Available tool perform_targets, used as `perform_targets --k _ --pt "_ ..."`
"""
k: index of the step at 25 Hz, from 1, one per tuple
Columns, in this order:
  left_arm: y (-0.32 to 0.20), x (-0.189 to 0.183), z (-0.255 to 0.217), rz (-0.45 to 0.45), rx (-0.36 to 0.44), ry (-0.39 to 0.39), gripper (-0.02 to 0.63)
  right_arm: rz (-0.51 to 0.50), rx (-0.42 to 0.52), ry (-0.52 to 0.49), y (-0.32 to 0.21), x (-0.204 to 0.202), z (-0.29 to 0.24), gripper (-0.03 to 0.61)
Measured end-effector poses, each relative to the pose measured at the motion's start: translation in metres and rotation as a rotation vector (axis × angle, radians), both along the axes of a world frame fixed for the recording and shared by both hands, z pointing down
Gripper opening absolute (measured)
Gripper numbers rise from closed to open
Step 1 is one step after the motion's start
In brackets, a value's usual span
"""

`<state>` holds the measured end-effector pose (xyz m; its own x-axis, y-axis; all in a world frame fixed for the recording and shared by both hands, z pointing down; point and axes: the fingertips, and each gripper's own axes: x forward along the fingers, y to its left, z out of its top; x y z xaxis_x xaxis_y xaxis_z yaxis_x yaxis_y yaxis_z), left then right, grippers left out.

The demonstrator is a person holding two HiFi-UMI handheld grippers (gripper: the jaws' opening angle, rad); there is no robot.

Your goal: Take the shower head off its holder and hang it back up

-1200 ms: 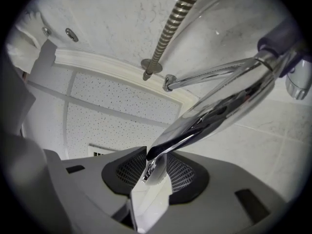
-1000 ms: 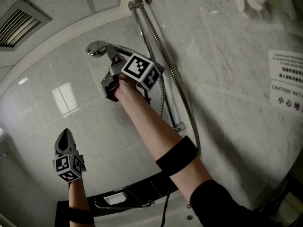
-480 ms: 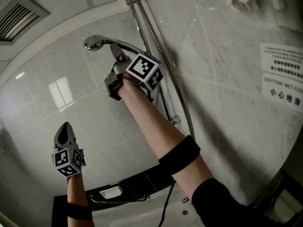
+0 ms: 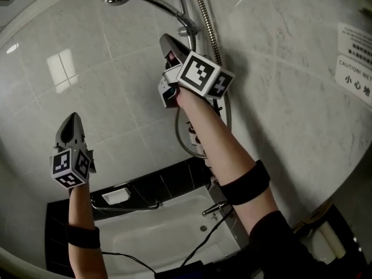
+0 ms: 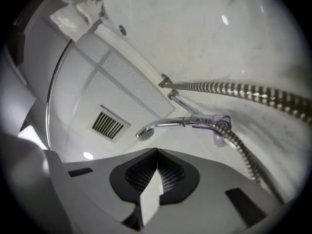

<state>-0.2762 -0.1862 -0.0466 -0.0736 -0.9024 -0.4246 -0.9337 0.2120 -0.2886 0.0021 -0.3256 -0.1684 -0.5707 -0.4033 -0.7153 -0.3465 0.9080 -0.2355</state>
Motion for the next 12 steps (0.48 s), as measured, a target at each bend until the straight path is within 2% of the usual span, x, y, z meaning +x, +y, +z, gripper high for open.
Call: perform_targets --k 6,12 --pt "0.0 -0.009 0.065 0.043 -0.079 0.054 0.006 0.244 0.035 0.375 0.004 -0.012 0.108 0.0" --pt "0.025 -0.024 0.154 0.062 -0.202 0.136 0.006 0.341 -0.017 0.679 0.006 -0.009 0.247 0.0"
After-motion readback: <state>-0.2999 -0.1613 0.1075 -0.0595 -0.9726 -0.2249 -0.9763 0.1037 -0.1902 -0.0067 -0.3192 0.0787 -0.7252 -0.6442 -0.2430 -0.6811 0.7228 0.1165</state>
